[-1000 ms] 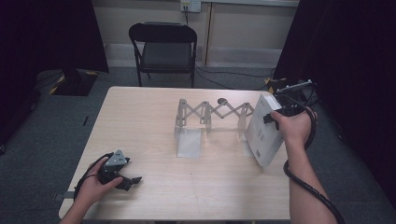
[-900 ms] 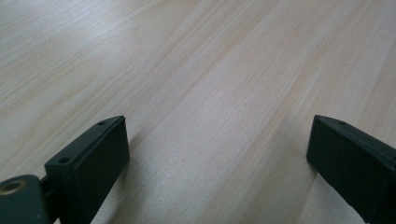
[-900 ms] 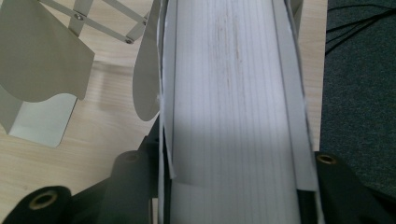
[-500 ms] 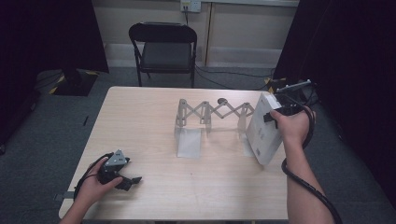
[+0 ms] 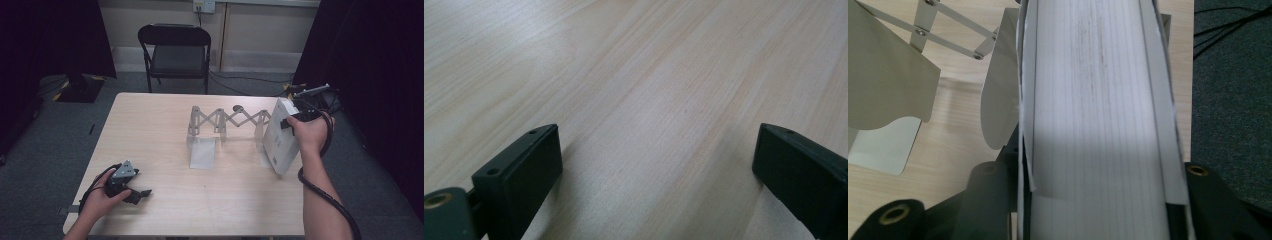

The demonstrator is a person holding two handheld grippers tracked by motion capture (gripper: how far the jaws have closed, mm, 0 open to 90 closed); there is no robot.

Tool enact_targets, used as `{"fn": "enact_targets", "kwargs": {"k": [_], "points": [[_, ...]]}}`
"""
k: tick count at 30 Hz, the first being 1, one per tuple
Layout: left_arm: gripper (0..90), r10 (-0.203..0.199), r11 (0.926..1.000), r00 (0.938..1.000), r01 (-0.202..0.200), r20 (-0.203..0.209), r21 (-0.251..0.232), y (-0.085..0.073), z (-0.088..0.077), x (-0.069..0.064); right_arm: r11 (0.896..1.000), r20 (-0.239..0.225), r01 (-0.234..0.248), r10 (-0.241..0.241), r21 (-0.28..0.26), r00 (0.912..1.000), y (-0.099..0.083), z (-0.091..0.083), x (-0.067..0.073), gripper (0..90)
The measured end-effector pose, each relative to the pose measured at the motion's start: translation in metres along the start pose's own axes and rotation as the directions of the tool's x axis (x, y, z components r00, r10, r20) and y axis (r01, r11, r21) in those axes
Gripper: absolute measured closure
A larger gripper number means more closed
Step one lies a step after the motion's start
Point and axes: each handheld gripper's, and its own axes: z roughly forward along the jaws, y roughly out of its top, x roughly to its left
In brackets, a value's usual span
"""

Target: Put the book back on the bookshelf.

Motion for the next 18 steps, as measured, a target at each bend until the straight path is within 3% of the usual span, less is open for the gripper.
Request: {"fn": "enact_targets", "kwargs": {"k": [18], "points": [[5.4,0.001,1.0,1.0,-0.001,0.009,-0.004,-0.0009,-0.0006,0.0005,1.0,0.023,-0.018,0.019,-0.014,0.9996,0.0037,0.007,0.0021,53.5]]}}
